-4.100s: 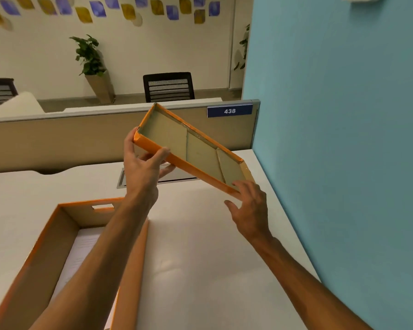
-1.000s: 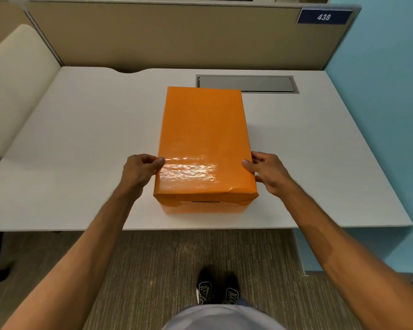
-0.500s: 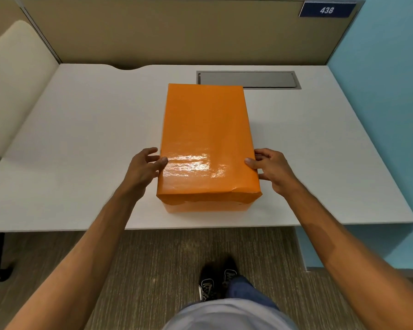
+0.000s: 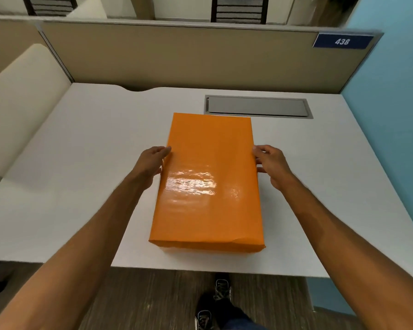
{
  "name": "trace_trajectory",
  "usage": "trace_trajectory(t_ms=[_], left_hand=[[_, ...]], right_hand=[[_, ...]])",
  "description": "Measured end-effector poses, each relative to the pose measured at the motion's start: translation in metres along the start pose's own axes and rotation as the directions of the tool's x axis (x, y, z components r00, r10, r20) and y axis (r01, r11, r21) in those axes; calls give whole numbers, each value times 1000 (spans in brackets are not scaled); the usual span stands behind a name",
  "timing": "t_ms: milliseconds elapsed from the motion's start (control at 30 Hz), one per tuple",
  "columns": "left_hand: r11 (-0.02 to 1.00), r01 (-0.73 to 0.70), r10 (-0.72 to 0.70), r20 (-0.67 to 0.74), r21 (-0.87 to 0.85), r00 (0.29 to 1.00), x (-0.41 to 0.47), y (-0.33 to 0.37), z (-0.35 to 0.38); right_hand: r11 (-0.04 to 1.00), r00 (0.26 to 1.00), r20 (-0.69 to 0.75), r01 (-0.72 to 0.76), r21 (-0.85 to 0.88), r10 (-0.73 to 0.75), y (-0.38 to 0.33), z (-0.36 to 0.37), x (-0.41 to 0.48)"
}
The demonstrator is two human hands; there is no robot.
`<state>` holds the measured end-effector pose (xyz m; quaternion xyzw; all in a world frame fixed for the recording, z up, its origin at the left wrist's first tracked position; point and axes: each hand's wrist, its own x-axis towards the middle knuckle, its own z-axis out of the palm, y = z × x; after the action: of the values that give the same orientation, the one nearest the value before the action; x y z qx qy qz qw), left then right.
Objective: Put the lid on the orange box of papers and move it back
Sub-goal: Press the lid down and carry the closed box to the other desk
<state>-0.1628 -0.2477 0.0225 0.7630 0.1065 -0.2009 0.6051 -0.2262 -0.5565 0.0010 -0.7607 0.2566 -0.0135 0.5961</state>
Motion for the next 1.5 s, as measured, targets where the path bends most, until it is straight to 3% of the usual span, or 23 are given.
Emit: trace_trajectory(t_ms=[333, 733, 1067, 1500], left_hand=[[993, 106, -101, -94, 59, 990, 67, 29, 12], [983, 21, 13, -184, 182, 983, 77, 21, 18], [988, -14, 29, -98, 151, 995, 45, 10, 11], [999, -15, 13, 27, 50, 1000, -50, -54, -12]], right_hand=[[995, 994, 23, -103, 4, 103, -31, 10, 77], [991, 988, -83, -126, 45, 130, -19, 14, 88], [996, 995, -41, -94, 4, 94, -9, 11, 49], [985, 993, 68, -107, 134, 99, 36, -1, -64]])
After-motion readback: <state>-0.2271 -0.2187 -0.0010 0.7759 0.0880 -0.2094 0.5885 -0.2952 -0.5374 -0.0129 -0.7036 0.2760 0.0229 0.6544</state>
